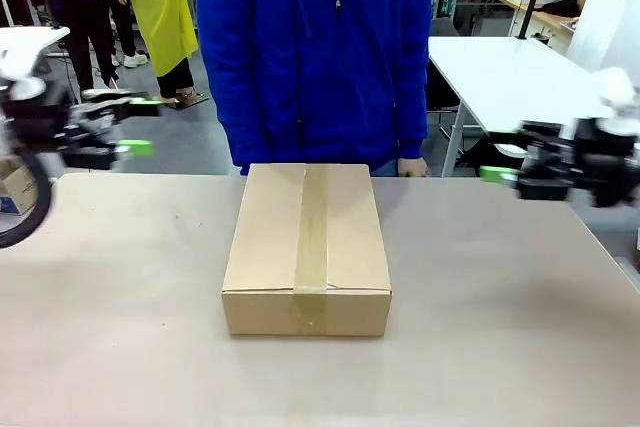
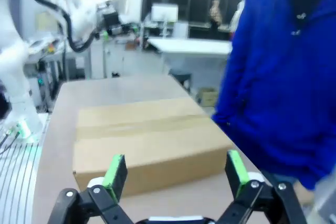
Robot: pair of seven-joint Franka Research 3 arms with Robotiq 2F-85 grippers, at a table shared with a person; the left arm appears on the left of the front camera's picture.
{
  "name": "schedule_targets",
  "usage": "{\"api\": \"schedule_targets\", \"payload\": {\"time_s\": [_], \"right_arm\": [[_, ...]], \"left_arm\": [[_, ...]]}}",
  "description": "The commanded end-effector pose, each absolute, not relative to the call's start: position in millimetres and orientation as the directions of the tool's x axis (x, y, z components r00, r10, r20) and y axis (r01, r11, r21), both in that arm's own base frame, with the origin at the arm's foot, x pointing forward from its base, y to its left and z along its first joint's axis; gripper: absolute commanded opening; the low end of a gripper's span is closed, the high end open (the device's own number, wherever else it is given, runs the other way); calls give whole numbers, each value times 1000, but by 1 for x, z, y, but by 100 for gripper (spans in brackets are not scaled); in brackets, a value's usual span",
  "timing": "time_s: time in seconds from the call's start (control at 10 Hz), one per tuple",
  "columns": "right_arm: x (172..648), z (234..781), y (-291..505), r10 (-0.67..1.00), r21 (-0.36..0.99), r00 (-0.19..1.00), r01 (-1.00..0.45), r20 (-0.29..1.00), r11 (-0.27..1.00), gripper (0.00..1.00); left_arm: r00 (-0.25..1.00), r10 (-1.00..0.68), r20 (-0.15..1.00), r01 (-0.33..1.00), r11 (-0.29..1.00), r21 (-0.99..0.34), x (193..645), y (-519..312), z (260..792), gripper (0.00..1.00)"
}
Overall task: Pack the gift set into the box.
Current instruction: Press and hold the closed box until the human finishes sealing it.
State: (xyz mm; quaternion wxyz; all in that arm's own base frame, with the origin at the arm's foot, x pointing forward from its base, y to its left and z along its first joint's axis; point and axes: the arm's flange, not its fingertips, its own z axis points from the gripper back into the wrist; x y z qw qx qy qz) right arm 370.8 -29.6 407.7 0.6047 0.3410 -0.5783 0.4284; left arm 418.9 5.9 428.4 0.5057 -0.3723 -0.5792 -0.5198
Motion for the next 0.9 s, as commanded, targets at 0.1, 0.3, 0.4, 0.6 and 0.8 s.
{"api": "schedule_targets", "payload": {"time_s": [0.1, 0.3, 0.4, 0.6, 0.8], "right_arm": [[371, 408, -30, 124, -83, -36, -913, 992, 400, 100], [371, 408, -30, 124, -83, -36, -913, 992, 400, 100], [371, 408, -30, 124, -83, -36, -913, 992, 400, 100], [371, 408, -30, 124, -83, -36, -913, 992, 400, 100], [371, 408, -30, 124, -83, -36, -913, 992, 400, 100]], "left_arm": [[-78, 26, 997, 959, 274, 67, 433, 50, 374, 100], [-170, -62, 984, 951, 252, 180, 407, 44, 406, 100], [-170, -62, 984, 951, 252, 180, 407, 44, 406, 100], [-170, -62, 984, 951, 252, 180, 407, 44, 406, 100], [-170, -62, 984, 951, 252, 180, 407, 44, 406, 100]]}}
